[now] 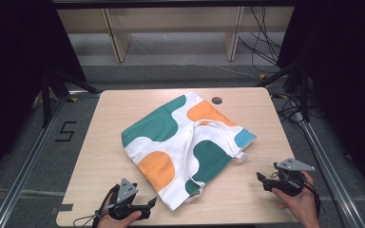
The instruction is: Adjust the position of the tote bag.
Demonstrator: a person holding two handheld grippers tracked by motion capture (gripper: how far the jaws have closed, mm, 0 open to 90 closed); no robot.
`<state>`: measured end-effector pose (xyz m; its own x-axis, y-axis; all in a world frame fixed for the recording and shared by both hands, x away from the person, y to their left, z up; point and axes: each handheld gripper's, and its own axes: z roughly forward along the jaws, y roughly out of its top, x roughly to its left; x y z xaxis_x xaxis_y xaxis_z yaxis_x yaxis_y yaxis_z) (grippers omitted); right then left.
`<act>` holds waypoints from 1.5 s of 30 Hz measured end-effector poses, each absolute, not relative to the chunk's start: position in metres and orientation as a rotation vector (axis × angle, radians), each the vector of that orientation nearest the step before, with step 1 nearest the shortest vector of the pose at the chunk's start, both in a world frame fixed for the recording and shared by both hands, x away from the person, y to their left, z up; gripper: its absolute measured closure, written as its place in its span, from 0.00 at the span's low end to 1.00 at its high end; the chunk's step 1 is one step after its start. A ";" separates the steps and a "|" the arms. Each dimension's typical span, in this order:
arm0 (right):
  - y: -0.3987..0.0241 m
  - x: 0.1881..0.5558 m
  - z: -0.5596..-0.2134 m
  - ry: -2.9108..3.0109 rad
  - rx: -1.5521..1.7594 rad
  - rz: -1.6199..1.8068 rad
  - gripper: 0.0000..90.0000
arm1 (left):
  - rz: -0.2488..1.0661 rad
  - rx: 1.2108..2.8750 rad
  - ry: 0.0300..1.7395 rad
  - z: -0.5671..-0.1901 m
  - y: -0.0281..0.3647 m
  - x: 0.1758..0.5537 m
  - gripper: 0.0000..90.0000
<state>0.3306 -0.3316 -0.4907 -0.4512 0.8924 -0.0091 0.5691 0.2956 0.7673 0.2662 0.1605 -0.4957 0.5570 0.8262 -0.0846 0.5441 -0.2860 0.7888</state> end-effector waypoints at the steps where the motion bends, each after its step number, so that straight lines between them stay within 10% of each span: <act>1: -0.332 0.331 -0.490 2.131 1.304 0.992 0.25 | 0.442 1.976 1.101 -0.495 0.161 0.266 0.17; 45: -0.314 0.440 -0.488 2.135 1.057 0.795 0.43 | 0.415 1.984 1.067 -0.493 0.164 0.267 0.17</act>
